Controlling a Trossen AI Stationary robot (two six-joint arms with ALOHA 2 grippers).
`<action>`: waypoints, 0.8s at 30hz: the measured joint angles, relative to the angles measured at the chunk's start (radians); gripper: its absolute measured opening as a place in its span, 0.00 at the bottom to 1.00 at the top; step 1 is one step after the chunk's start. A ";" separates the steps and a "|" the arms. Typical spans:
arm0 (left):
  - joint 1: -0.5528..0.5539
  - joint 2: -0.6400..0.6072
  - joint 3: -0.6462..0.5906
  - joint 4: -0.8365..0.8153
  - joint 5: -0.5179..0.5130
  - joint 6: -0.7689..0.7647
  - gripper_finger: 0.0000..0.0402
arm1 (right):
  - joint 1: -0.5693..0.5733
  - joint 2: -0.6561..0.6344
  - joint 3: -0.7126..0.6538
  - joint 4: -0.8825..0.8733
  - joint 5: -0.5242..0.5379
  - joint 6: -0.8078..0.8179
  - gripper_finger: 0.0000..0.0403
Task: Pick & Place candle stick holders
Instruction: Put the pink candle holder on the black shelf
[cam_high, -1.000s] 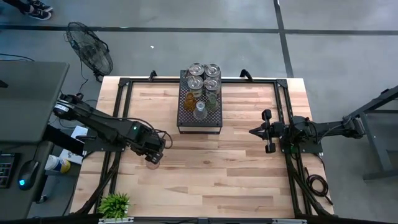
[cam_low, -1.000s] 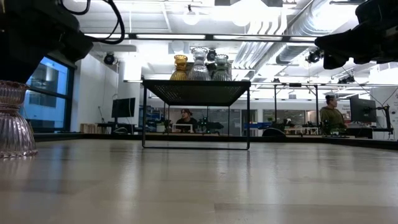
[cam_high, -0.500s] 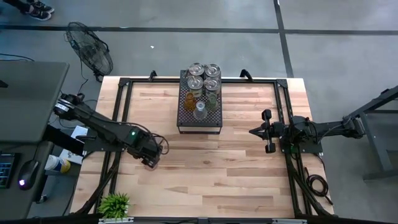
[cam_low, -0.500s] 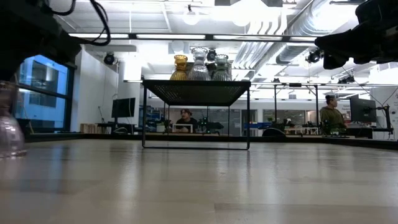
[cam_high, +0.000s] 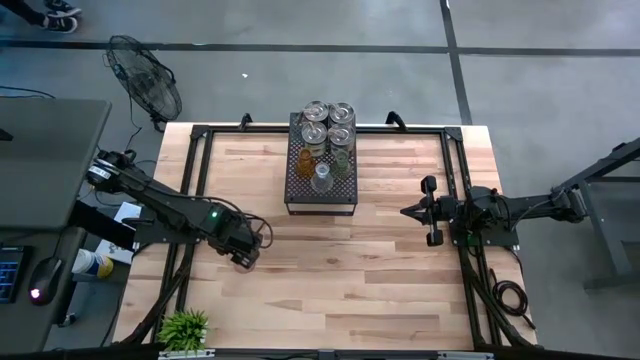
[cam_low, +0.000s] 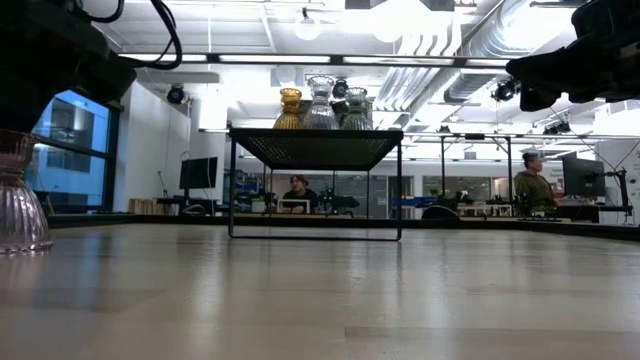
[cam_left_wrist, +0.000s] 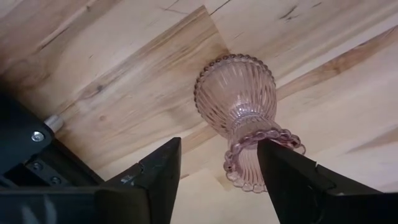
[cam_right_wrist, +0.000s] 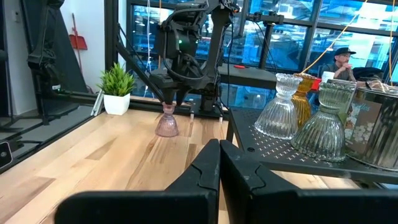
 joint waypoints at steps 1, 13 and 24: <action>0.000 0.000 0.000 0.001 0.000 0.000 0.50 | 0.000 0.000 0.000 0.000 0.000 0.000 0.00; 0.002 0.000 0.000 0.026 0.003 0.000 0.29 | 0.000 0.000 0.000 0.000 0.000 0.000 0.00; 0.002 0.000 0.000 0.028 0.023 0.000 0.17 | 0.000 0.000 0.000 0.000 0.000 0.000 0.00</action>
